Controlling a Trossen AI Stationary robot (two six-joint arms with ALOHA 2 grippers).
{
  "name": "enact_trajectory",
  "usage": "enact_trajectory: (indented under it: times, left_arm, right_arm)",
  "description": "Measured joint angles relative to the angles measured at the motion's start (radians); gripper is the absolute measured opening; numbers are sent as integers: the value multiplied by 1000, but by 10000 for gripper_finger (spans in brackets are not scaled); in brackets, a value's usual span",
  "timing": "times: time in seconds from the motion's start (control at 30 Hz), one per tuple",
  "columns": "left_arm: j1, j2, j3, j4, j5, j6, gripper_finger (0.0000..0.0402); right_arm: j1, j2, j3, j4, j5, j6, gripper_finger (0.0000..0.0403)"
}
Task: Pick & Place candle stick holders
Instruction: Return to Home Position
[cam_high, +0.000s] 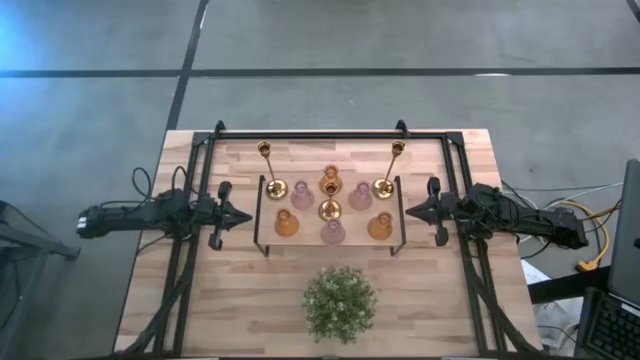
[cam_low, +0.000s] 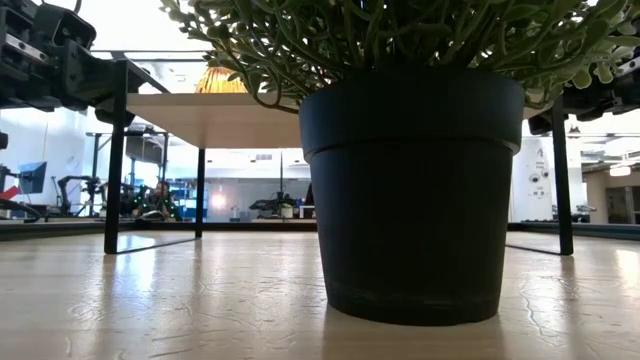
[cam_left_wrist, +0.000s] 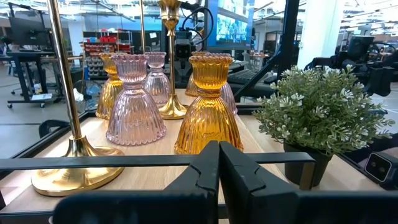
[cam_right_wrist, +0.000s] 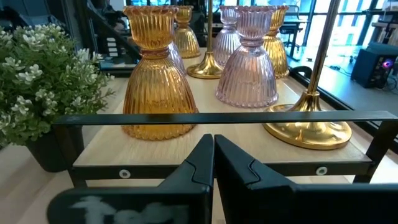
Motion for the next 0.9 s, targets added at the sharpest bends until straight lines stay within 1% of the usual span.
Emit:
enact_trajectory:
  times: [0.9]
  left_arm:
    - [0, 0, 0, -1, 0, 0, 14]
  right_arm:
    - [0, 27, 0, 0, 1, 0, 8]
